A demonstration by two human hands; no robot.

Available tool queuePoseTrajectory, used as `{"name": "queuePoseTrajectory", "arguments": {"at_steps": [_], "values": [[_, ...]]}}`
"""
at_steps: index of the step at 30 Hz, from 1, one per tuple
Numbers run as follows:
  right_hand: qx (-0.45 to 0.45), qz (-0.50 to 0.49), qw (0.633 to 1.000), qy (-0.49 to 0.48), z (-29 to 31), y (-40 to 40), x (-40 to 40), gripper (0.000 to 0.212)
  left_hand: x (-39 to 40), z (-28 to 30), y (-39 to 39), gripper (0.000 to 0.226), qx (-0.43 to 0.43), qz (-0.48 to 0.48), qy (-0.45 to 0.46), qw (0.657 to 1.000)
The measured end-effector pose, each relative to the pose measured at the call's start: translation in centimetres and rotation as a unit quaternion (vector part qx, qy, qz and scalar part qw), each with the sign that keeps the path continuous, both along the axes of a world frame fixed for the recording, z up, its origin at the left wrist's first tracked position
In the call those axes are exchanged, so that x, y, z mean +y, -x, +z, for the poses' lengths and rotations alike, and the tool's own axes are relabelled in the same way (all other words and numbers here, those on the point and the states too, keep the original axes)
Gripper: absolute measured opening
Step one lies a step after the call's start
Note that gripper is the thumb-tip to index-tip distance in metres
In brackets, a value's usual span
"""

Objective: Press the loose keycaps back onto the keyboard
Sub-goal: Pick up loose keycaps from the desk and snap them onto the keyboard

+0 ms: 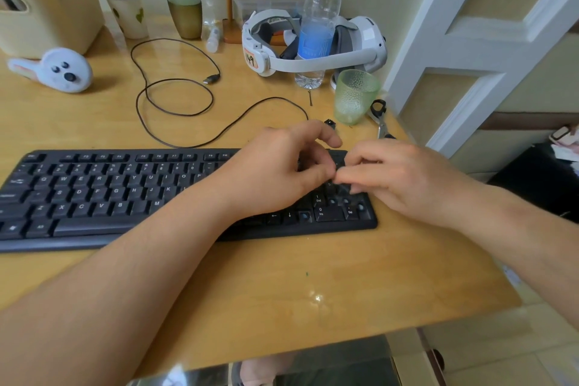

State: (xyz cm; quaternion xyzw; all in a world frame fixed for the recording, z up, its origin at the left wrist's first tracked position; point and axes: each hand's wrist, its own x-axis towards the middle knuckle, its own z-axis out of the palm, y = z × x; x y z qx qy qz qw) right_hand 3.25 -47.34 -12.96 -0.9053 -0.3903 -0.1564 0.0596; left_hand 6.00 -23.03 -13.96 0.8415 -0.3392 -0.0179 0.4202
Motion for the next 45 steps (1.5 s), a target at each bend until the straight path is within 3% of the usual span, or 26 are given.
{"name": "queuePoseTrajectory", "arguments": {"at_steps": [4,8,11,13,16,17,21,32,38,41,45], "values": [[-0.018,-0.023,0.987,-0.161,-0.4,0.4,0.8,0.019,-0.4,0.4,0.2,0.034,0.099,-0.022,0.067,0.993],[-0.032,-0.023,0.98,-0.194,-0.8,0.8,1.8,0.018,-0.7,0.4,0.7,0.024,0.154,-0.029,0.122,0.98],[0.041,-0.051,0.969,-0.24,-0.5,1.0,1.8,0.026,-0.7,0.4,0.7,0.03,0.159,-0.021,0.126,0.979],[0.171,-0.124,0.917,-0.339,0.1,1.3,2.0,0.03,-0.7,0.1,0.6,0.034,0.126,-0.003,0.111,0.986],[0.325,-0.218,0.815,-0.427,1.0,1.4,2.5,0.009,-0.7,-0.3,0.4,0.035,0.023,0.036,0.067,0.997],[0.352,-0.236,0.795,-0.434,1.2,1.5,2.7,0.003,-0.7,-0.4,0.5,0.033,-0.008,0.045,0.061,0.997],[0.383,-0.27,0.755,-0.459,1.6,1.7,3.8,0.01,-0.8,-0.4,0.6,0.024,-0.101,0.074,0.043,0.991],[0.381,-0.333,0.75,-0.426,3.1,1.9,5.4,0.008,-1.1,-0.4,0.6,0.02,-0.201,0.089,0.039,0.975],[0.367,-0.354,0.757,-0.407,3.9,2.1,5.8,0.005,-1.3,-0.6,0.7,0.018,-0.197,0.091,0.063,0.974],[0.369,-0.37,0.776,-0.354,4.4,2.1,5.6,0.004,-1.1,-0.4,0.8,0.021,-0.169,0.064,0.067,0.981],[0.391,-0.411,0.788,-0.24,5.3,1.6,4.4,0.01,-0.3,-0.4,-0.2,0.027,-0.13,0.03,0.003,0.991]]}}
